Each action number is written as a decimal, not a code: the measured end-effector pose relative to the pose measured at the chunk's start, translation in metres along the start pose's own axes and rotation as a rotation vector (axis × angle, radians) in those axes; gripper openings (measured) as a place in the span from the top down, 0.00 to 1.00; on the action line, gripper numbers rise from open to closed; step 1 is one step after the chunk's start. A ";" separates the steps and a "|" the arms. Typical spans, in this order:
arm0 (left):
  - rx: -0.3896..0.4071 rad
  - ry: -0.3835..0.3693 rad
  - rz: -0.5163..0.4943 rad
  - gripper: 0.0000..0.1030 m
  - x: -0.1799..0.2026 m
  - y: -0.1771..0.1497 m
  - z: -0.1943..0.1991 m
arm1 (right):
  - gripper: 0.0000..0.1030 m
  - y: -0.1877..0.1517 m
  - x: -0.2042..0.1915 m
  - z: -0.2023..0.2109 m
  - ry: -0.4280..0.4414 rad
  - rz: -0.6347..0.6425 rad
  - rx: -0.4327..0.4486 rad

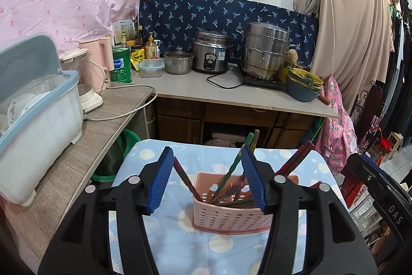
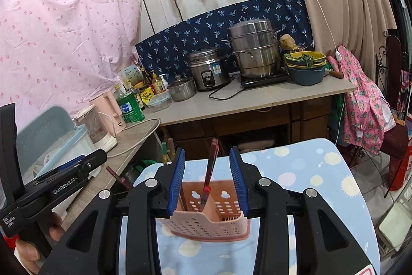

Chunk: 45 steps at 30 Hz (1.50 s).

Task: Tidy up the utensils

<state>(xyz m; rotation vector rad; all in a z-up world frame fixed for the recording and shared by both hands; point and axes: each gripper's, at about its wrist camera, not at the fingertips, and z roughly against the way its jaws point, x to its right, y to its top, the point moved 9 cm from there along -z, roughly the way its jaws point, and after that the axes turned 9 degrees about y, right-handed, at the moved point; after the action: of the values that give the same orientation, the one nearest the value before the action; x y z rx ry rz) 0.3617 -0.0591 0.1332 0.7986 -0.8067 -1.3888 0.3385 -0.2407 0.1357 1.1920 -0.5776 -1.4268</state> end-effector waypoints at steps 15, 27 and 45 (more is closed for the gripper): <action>-0.014 0.049 -0.015 0.44 -0.013 -0.032 0.024 | 0.62 -0.035 -0.009 0.020 -0.009 0.025 -0.046; -0.044 0.074 -0.013 0.39 -0.022 -0.055 0.034 | 0.55 -0.061 -0.019 0.029 -0.026 0.074 -0.086; -0.107 0.130 -0.040 0.18 -0.032 -0.093 0.030 | 0.18 -0.094 -0.018 0.033 -0.059 0.092 -0.132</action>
<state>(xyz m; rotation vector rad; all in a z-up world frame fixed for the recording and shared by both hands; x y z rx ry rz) 0.2881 -0.0294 0.0685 0.8162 -0.6137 -1.3886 0.2656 -0.2096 0.0722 1.0098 -0.5631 -1.4032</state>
